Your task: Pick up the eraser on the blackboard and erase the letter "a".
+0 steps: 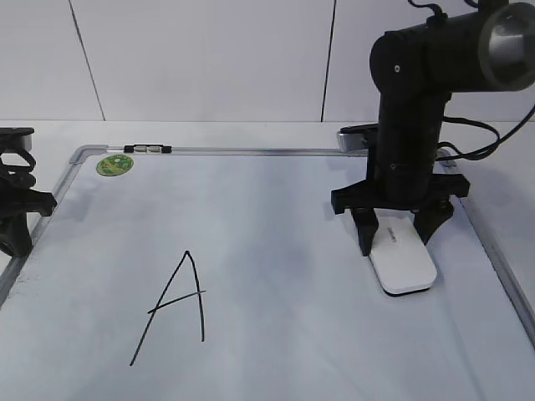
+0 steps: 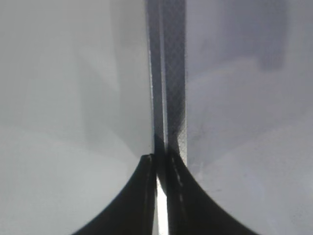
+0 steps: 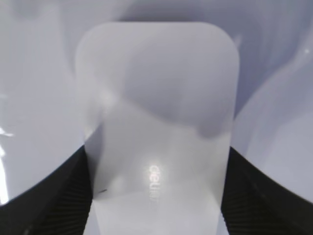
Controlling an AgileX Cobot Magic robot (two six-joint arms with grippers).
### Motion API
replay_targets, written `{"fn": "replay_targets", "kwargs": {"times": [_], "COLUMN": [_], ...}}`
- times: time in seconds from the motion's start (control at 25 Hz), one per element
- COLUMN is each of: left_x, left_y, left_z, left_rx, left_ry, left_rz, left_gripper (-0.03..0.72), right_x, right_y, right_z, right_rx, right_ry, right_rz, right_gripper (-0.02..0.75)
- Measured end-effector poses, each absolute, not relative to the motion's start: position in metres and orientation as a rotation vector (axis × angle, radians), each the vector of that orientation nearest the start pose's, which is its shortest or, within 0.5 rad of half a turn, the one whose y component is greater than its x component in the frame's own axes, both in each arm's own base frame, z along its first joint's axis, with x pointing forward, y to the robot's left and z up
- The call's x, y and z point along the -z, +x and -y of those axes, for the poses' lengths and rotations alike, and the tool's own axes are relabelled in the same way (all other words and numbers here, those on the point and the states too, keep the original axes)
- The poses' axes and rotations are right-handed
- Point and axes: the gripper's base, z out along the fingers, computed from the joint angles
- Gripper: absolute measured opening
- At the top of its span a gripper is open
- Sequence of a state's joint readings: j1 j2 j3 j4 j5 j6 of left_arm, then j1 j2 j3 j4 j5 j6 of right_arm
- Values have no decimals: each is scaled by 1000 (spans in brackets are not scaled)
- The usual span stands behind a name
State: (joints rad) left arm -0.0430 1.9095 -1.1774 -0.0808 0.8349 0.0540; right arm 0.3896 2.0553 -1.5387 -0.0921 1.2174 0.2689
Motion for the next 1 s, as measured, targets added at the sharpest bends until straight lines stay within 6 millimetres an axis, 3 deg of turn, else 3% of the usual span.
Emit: {"fn": "replay_targets", "kwargs": {"times": [0.24,0.48,1.0], "left_x": [-153,-153,-153], "left_y": [352,352,351], "left_z": [21,21,21], "left_rx": [94,94,95], "left_ry": [69,69,70], "left_rz": [-3049,-3049,-3056], "left_gripper": [17,17,17], "right_x": [-189,-204,-205], "right_y": [377,382,388], "right_z": [-112,-79,-38], "right_rx": [185,64,-47], "right_ry": [-187,-102,-73], "right_rz": [-3154,-3147,-3155], "right_gripper": [540,540,540]}}
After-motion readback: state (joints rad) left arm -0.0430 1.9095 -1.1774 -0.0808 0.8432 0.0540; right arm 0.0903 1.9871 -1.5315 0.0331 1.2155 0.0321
